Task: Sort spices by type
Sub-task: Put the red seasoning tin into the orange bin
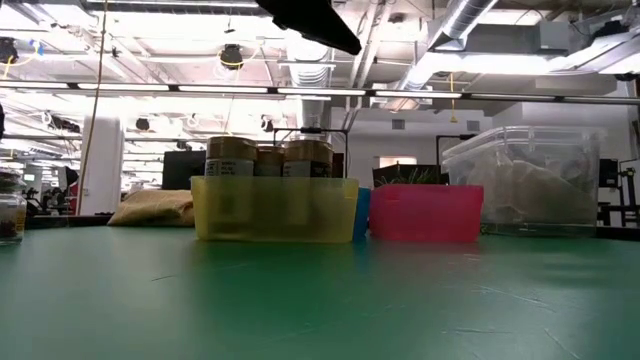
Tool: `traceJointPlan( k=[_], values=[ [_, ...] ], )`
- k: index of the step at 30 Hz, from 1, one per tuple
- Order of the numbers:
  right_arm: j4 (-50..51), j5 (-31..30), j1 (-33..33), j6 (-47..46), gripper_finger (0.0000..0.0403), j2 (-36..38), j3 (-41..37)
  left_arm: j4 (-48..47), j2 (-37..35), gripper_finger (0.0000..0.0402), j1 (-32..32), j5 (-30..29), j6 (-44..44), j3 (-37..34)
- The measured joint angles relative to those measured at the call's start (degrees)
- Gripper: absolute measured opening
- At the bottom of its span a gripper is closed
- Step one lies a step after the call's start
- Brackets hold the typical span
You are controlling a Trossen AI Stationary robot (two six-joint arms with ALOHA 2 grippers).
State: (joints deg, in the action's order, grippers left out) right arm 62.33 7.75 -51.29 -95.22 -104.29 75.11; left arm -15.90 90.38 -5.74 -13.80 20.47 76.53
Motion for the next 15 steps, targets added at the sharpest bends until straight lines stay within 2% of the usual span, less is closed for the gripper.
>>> traceJointPlan(
  k=[3,7,11,15],
  values=[
    [1.06,-0.08,-0.64,-0.73,0.0356,0.07,0.00,-0.15,-1.09,0.0267,0.00,-0.02,-0.34,0.01],
    [0.86,-0.12,-1.75,-0.83,0.0308,-1.00,-0.47,-1.56,-1.31,0.0267,-0.02,0.48,-1.71,0.02],
    [1.22,-0.30,-2.73,-0.81,0.0259,-1.88,-0.76,-1.95,-1.31,0.0267,0.00,3.60,-2.66,0.02],
    [2.90,-2.09,-3.06,-0.67,0.0214,-1.84,-0.72,-1.27,-1.31,0.0267,-0.08,9.33,-3.44,0.02]
  ],
)
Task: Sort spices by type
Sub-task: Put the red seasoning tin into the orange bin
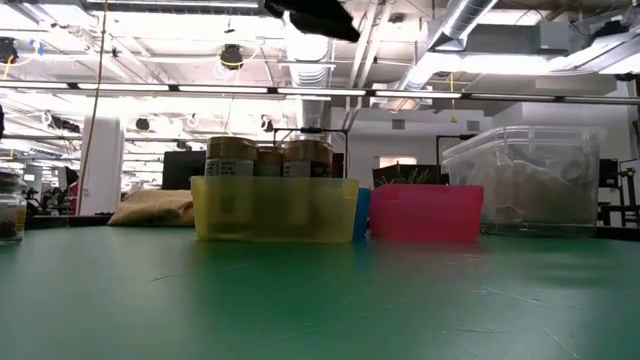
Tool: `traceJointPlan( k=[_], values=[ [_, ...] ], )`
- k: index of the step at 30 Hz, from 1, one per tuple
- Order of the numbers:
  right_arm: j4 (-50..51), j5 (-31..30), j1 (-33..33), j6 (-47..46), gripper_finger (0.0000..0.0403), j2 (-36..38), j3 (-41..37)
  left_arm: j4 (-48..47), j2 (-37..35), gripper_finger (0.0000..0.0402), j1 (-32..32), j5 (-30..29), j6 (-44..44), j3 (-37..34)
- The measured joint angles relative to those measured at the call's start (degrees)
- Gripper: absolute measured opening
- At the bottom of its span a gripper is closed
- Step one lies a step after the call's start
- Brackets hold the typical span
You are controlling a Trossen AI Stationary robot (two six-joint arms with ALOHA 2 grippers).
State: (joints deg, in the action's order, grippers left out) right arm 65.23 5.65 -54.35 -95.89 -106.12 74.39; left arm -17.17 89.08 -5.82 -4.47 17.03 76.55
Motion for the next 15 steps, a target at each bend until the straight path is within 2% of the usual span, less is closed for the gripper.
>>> traceJointPlan(
  k=[6,11,15],
  values=[
    [3.45,-6.34,0.43,3.51,0.0210,-0.11,-0.04,0.62,1.29,0.0267,-0.05,2.73,-3.40,0.02],
    [5.95,-8.48,2.33,7.33,0.0240,-0.11,-0.04,0.21,3.26,0.0267,-0.56,2.85,-3.23,0.03],
    [6.25,-10.60,3.88,11.93,0.0232,-0.10,-0.27,0.69,5.06,0.0267,-0.98,2.85,-2.75,-0.07]
  ],
)
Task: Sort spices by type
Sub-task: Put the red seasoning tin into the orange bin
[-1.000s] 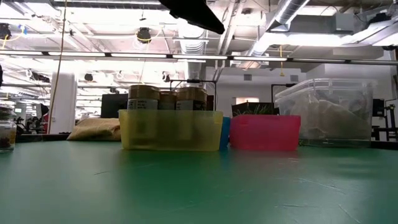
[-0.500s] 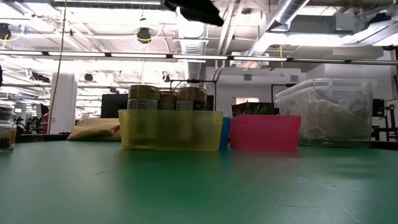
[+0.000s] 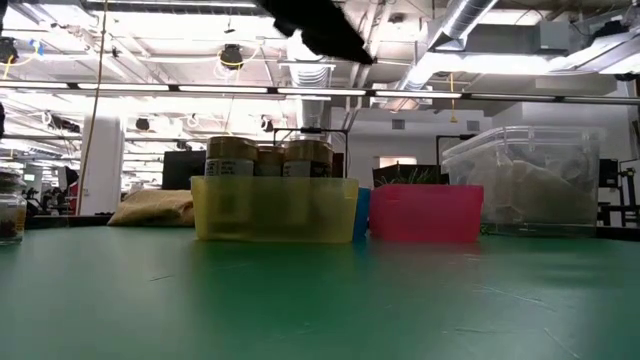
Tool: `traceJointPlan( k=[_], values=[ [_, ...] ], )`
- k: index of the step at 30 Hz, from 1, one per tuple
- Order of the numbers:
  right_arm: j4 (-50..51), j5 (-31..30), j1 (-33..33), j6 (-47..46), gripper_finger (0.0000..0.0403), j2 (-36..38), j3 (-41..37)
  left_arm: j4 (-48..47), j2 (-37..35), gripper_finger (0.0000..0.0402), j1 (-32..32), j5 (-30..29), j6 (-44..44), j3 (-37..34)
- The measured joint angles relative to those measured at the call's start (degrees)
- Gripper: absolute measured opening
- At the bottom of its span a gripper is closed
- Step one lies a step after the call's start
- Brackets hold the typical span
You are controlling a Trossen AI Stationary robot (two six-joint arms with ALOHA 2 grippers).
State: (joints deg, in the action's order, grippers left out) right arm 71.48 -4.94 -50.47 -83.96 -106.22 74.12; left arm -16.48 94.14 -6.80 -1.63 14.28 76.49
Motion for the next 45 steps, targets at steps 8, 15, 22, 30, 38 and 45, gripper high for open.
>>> traceJointPlan(
  k=[8,15,22,30,38,45],
  values=[
    [0.93,-4.42,3.22,10.01,0.0191,0.05,-0.32,3.14,2.90,0.0267,-0.72,-0.13,2.17,0.15],
    [5.24,-5.70,4.80,12.89,0.0170,0.48,-0.34,3.16,2.77,0.0267,-0.73,-0.16,3.06,0.18],
    [6.20,-10.25,4.46,9.14,0.0189,6.04,-0.97,4.56,5.36,0.0267,-0.94,1.36,2.67,0.26],
    [-1.77,-12.96,6.03,7.57,0.0248,12.55,-9.12,4.78,6.10,0.0267,-1.65,0.91,2.61,0.26],
    [-2.33,-12.15,6.27,7.84,0.0252,12.45,-9.28,0.23,5.30,0.0267,-1.61,-0.67,1.61,0.26],
    [-7.94,-18.24,4.95,1.09,0.0252,9.20,-9.39,-2.03,3.83,0.0267,-2.09,-3.10,-0.80,0.26]
  ],
)
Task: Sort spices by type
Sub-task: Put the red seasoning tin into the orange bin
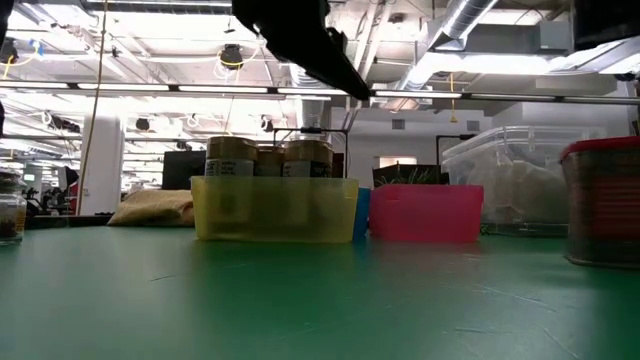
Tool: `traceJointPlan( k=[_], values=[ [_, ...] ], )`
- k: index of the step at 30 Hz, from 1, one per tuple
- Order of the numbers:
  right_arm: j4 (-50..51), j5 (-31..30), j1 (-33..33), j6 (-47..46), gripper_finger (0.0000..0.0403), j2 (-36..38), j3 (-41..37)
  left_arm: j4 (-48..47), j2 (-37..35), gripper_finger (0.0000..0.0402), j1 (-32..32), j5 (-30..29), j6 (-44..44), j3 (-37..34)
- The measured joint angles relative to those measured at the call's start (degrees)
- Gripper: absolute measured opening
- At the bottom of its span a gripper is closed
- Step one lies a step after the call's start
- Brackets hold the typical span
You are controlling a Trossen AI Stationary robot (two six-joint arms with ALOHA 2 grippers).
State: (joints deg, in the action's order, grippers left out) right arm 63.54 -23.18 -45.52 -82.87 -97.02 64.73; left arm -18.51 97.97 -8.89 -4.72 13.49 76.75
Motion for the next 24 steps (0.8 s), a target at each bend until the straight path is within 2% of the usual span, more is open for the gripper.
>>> traceJointPlan(
  k=[5,13,17,24],
  values=[
    [-2.16,-7.57,-0.60,-6.86,0.0252,-4.87,0.00,-0.50,-1.04,0.0267,-0.73,-2.98,-3.36,0.00],
    [-13.05,-10.39,5.64,-2.33,0.0252,-12.02,-0.02,-0.72,-0.41,0.0267,-0.89,-3.11,-10.73,0.00],
    [-14.52,-10.55,6.37,0.25,0.0252,-11.54,0.18,-0.24,-0.43,0.0267,-1.24,-3.29,-13.13,0.00],
    [-7.52,-10.48,1.86,-1.53,0.0252,-6.35,0.74,4.05,0.42,0.0267,-2.71,-3.29,-16.10,0.00]
  ],
)
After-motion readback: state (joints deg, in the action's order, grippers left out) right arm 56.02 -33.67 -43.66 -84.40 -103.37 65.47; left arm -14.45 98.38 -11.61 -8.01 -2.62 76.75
